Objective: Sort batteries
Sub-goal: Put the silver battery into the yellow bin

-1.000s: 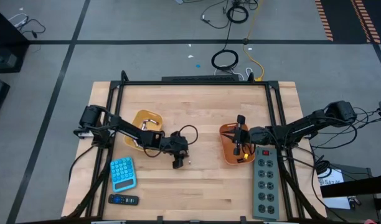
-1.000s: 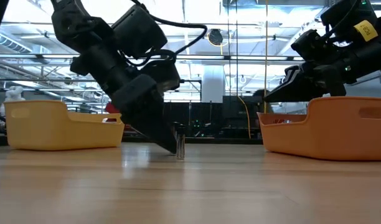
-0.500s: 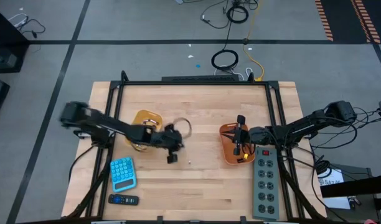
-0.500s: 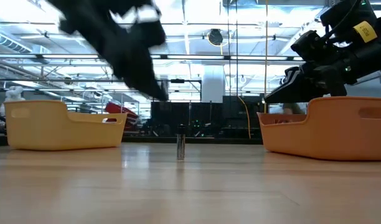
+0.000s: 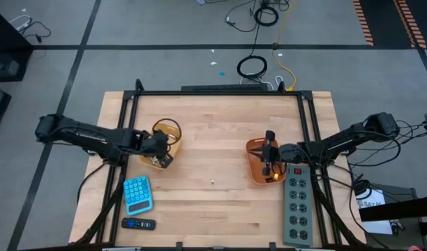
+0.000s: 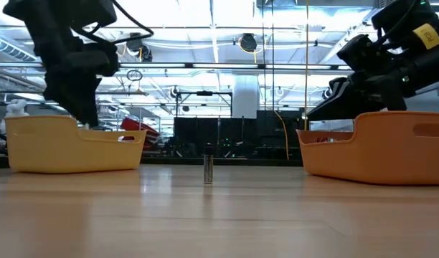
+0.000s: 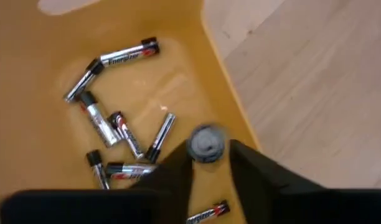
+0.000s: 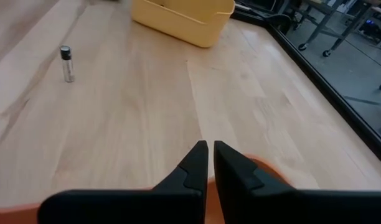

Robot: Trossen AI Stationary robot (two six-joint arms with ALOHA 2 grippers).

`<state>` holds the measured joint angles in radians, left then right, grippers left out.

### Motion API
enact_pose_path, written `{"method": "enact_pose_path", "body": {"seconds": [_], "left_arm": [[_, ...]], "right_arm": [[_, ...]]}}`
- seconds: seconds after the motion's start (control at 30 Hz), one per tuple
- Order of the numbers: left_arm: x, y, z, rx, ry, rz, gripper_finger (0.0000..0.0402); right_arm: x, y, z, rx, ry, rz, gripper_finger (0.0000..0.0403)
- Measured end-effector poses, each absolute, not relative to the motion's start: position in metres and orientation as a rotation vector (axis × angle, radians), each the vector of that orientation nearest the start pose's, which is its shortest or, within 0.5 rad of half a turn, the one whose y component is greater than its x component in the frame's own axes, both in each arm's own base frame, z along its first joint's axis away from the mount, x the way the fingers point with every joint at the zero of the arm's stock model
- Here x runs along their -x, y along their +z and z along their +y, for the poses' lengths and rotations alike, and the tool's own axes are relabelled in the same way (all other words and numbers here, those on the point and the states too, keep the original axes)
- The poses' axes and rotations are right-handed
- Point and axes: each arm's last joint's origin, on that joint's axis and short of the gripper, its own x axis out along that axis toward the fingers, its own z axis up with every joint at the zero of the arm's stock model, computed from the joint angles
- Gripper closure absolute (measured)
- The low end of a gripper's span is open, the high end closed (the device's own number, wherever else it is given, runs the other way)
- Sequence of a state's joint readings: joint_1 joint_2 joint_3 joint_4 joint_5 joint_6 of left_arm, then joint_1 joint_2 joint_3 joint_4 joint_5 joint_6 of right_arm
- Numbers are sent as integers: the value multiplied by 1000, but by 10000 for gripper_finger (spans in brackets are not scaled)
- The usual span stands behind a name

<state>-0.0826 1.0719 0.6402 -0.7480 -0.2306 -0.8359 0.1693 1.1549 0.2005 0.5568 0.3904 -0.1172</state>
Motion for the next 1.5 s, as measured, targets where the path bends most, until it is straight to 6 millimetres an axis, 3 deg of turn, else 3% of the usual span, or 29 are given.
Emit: {"method": "enact_pose_path", "body": {"seconds": [0.2,0.37,0.47,0.73,0.97,1.33,1.43,1.5], "left_arm": [[-184,208,-7,529,598,975,169],[-218,231,-10,475,448,664,138],[-245,222,-18,387,322,614,136],[-306,159,-61,213,-58,547,135],[-316,126,-73,181,-60,562,134],[-329,98,-83,102,-66,629,137],[-332,93,-83,74,-39,643,173],[-334,94,-83,23,-29,643,239]], "right_arm": [[-190,144,23,224,-187,387,385],[-190,144,23,222,-188,382,385],[-191,145,23,221,-188,379,385],[-190,144,23,214,-190,385,385],[-190,142,23,203,-192,400,385],[-190,143,23,194,-193,398,385],[-190,143,23,194,-193,397,385],[-190,143,23,194,-193,397,385]]}}
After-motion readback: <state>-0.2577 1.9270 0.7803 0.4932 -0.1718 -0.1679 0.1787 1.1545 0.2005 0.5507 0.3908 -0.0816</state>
